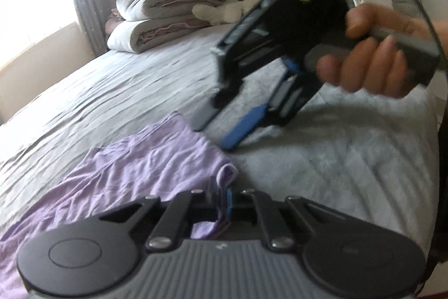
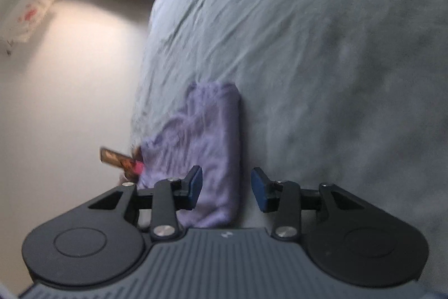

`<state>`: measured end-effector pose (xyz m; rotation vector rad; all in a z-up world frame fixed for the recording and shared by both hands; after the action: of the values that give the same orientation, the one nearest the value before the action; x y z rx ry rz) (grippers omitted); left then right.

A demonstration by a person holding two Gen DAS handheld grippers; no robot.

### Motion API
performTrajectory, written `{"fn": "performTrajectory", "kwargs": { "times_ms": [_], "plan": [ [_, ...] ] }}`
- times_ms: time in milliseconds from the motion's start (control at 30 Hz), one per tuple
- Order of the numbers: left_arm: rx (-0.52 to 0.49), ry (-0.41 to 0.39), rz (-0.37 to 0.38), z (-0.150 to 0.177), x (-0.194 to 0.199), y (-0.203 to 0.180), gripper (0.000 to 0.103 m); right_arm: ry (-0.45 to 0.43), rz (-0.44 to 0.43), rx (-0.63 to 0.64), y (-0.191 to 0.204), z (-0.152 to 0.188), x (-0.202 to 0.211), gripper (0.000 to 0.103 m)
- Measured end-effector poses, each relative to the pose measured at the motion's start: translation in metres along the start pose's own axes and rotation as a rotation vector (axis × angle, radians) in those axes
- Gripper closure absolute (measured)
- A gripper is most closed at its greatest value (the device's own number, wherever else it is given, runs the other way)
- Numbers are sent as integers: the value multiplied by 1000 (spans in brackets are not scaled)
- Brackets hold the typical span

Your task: Fold clothes

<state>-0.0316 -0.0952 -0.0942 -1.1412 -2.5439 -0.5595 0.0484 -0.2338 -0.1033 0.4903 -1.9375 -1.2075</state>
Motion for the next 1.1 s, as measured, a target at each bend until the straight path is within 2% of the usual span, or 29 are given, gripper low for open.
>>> {"fn": "performTrajectory", "kwargs": {
  "times_ms": [167, 233, 267, 367, 500, 667, 933, 1100],
  "plan": [
    [-12, 5, -36, -4, 0, -8, 99, -147, 34, 86, 12, -18, -22, 62],
    [-13, 3, -53, -5, 1, -10, 99, -203, 86, 144, 14, -26, -23, 82],
    [-13, 0, -60, -5, 2, -11, 99, -233, 122, 185, 16, -28, -26, 96],
    [-9, -32, -76, -13, 7, -15, 100, -282, 169, 210, 20, -29, -30, 96],
    [8, -63, -71, -26, 7, -22, 100, -334, 190, 229, 29, -33, -27, 96],
    [34, -89, -38, -39, 0, -38, 100, -353, 231, 219, 19, -38, -25, 96],
    [112, -111, 15, -52, -15, -74, 100, -398, 265, 181, -4, -53, 12, 96],
    [172, -140, -2, -59, -19, -80, 100, -415, 285, 153, -8, -61, 18, 96]
  ]
}}
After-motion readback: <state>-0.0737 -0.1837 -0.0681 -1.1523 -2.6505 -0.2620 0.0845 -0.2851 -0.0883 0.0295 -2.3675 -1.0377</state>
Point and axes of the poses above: each gripper's, at about its wrist camera, not at the fingertips, and x roughly against the way its jaws point, y to its left, z to its underside, the point moved 10 cm from there along -x, roughly the way its jaws point, and after that the axes turned 12 degrees about -y, right-handed, at the moved point
